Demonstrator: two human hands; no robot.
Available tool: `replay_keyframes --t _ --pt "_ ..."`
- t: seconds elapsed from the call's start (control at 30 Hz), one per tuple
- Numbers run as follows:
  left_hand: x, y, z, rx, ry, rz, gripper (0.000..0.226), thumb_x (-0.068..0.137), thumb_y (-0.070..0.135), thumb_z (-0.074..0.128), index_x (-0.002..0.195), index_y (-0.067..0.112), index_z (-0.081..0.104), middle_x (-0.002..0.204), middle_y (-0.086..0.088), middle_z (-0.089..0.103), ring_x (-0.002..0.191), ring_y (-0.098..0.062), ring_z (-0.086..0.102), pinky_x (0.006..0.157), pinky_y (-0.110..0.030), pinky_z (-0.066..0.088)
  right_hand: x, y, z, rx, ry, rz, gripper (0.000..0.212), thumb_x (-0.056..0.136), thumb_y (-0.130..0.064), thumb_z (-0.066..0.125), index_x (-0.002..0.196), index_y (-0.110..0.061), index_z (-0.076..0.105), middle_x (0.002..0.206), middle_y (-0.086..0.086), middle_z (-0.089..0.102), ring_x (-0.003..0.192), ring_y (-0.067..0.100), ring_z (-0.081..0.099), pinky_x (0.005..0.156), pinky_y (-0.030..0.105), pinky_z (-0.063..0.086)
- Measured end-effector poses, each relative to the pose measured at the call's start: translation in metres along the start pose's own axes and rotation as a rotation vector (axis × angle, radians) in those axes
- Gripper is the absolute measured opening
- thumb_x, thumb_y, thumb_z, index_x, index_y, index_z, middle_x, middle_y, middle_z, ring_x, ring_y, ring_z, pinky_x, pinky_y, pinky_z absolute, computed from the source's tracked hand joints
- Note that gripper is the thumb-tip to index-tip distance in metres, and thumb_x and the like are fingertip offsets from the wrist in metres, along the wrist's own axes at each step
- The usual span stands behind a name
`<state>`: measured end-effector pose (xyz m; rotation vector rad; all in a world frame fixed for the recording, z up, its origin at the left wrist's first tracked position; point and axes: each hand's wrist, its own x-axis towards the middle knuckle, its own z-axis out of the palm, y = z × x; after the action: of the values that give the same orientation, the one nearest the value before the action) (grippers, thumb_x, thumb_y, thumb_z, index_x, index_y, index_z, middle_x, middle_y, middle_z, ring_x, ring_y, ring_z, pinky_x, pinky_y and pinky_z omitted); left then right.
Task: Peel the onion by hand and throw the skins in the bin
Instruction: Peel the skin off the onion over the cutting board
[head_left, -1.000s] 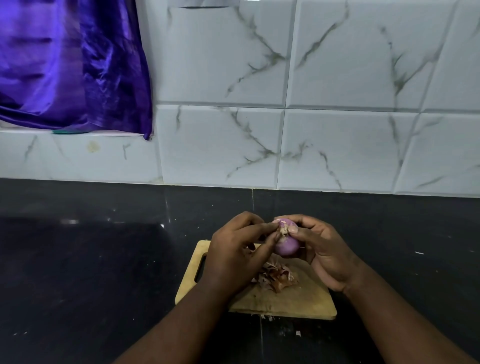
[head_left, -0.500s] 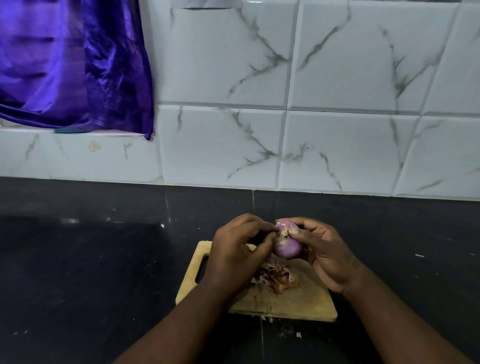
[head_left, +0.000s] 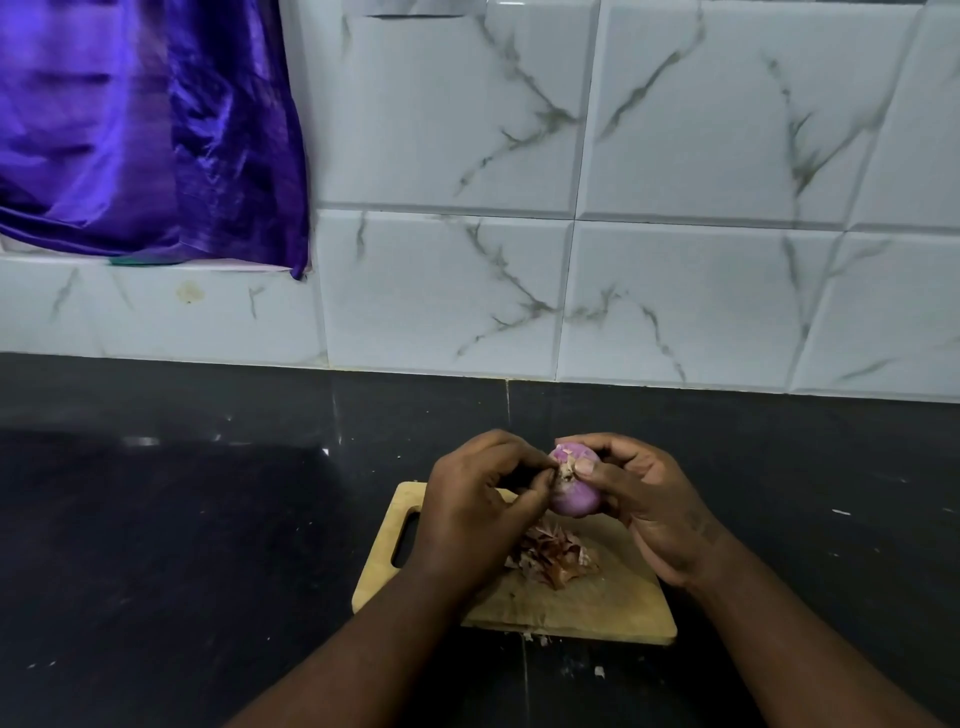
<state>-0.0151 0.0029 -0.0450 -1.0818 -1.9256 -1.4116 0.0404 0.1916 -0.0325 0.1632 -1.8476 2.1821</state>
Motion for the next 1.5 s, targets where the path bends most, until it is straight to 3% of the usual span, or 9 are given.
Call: replay_keyframes --t 0.3,0.6,0.7,0.8,0.97,1.23,1.37,1.5 --pt "0.0004 0.001 0.0012 -0.052 0.025 -0.036 0.016 0.089 0.009 0.083 0.104 0.014 0.084 0.097 0.005 0.077 0.09 -0.006 0.074 0.076 -0.02 0.062 0.001 -0.0014 -0.0008 0.057 0.021 0.012 0.034 0.083 -0.014 0.071 0.114 -0.001 0.075 0.112 0.026 0.075 0.092 0.028 0.076 0.071 0.032 0.063" --pt "-0.001 0.0006 0.0015 0.069 0.032 -0.033 0.012 0.089 0.007 0.081 0.098 0.015 0.081 0.095 0.008 0.075 0.085 -0.005 0.071 0.073 -0.026 0.062 0.0017 0.0024 -0.0004 -0.005 -0.007 -0.013 0.033 0.083 -0.015 0.079 0.115 -0.007 0.076 0.116 0.022 0.076 0.105 0.035 0.074 0.084 0.038 0.063" --pt "-0.0001 0.002 0.0034 0.053 0.041 -0.08 0.009 0.091 0.008 0.078 0.097 0.016 0.077 0.095 0.008 0.072 0.085 -0.007 0.069 0.072 -0.026 0.061 0.0026 0.002 0.0014 0.016 -0.016 0.007 0.036 0.081 -0.016 0.076 0.116 -0.007 0.076 0.117 0.023 0.075 0.101 0.032 0.075 0.079 0.035 0.064" --pt "0.0002 0.0036 0.003 -0.034 0.086 -0.129 0.01 0.095 0.006 0.074 0.1 0.014 0.078 0.096 0.007 0.074 0.09 -0.008 0.071 0.074 -0.023 0.06 0.0026 -0.0002 0.0024 0.076 -0.02 0.009 0.05 0.075 -0.027 0.087 0.119 -0.006 0.075 0.118 0.024 0.075 0.099 0.029 0.075 0.077 0.033 0.063" --pt "-0.0013 0.0053 0.0017 -0.012 0.047 -0.061 0.017 0.091 0.012 0.081 0.108 0.015 0.082 0.101 0.007 0.077 0.092 -0.004 0.074 0.078 -0.021 0.062 0.0018 -0.001 -0.0008 0.087 0.0 -0.003 0.033 0.082 -0.012 0.073 0.114 -0.009 0.078 0.115 0.021 0.076 0.1 0.028 0.075 0.079 0.032 0.063" --pt "0.0002 -0.0014 0.0033 -0.003 0.063 -0.13 0.013 0.088 0.01 0.083 0.099 0.018 0.083 0.091 0.01 0.078 0.086 -0.005 0.074 0.074 -0.026 0.063 0.0009 0.0001 0.0002 0.037 -0.017 -0.027 0.046 0.071 -0.025 0.082 0.115 -0.011 0.078 0.114 0.019 0.077 0.102 0.028 0.075 0.082 0.033 0.063" --pt "-0.0001 0.0002 0.0044 -0.186 0.067 -0.262 0.014 0.091 0.012 0.08 0.102 0.02 0.083 0.095 0.007 0.08 0.091 -0.01 0.077 0.079 -0.035 0.066 0.0015 -0.0007 0.0001 0.082 -0.023 -0.004 0.036 0.078 -0.015 0.078 0.114 -0.012 0.079 0.114 0.02 0.077 0.102 0.029 0.074 0.084 0.034 0.064" --pt "-0.0015 0.0066 0.004 -0.165 0.043 -0.229 0.013 0.088 0.016 0.085 0.1 0.018 0.082 0.094 0.007 0.079 0.089 -0.008 0.077 0.075 -0.029 0.065 0.0017 -0.0013 -0.0004 0.078 -0.009 -0.006 0.035 0.08 -0.011 0.074 0.115 -0.01 0.078 0.116 0.021 0.076 0.104 0.031 0.074 0.083 0.034 0.064"
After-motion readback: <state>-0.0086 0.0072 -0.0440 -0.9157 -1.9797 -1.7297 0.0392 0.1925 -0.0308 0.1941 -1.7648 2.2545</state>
